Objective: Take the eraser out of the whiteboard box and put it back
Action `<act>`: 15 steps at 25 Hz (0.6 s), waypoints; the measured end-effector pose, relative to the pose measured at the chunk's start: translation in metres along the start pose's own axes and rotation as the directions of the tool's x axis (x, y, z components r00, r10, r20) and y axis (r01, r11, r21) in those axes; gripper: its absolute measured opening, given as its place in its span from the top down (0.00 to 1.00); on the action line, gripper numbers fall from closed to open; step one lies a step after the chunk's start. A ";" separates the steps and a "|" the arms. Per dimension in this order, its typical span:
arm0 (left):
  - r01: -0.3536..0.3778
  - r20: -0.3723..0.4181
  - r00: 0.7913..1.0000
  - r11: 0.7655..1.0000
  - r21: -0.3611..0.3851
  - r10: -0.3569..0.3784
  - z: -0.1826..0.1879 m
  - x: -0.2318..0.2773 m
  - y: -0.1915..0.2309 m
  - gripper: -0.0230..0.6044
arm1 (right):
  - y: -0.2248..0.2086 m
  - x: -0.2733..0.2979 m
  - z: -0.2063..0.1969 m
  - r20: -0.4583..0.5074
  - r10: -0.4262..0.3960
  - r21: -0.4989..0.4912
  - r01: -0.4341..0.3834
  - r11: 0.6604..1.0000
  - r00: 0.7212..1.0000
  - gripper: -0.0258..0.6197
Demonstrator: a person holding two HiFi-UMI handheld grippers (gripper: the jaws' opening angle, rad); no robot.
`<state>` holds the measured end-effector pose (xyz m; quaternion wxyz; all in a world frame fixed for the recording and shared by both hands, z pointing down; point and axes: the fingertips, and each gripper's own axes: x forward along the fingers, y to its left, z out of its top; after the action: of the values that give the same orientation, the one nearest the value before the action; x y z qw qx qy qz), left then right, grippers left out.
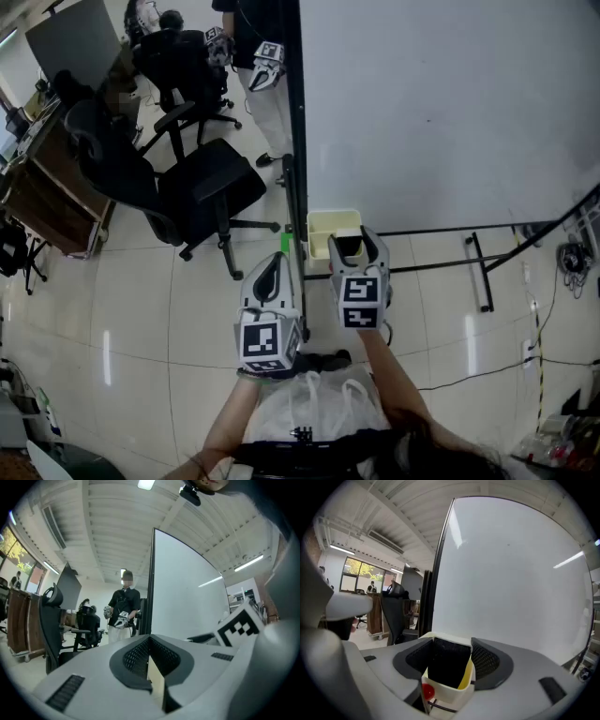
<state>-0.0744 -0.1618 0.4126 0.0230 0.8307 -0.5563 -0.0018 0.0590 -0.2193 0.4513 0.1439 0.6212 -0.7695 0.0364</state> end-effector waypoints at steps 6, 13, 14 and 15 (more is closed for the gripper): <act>-0.009 0.016 1.000 0.999 -0.053 0.010 -0.010 -0.003 0.000 0.96 | -0.002 -0.048 0.063 0.132 0.039 0.003 -0.040 0.999 0.990 0.56; 0.068 0.045 0.997 0.993 -0.095 -0.064 -0.006 0.002 -0.031 0.96 | -0.001 -0.094 0.081 0.176 0.063 -0.027 -0.059 0.998 0.982 0.56; 0.072 0.039 0.997 0.993 -0.089 -0.069 -0.006 0.002 -0.035 0.96 | -0.002 -0.094 0.079 0.172 0.062 -0.025 -0.058 0.998 0.983 0.56; 0.073 0.036 0.997 0.994 -0.081 -0.070 -0.007 0.002 -0.038 0.96 | -0.004 -0.094 0.076 0.167 0.059 -0.024 -0.056 0.998 0.984 0.56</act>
<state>-0.0388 -0.1487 0.4182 0.0477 0.8482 -0.5260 -0.0391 0.0672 -0.1495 0.3533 0.0836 0.5982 -0.7967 -0.0190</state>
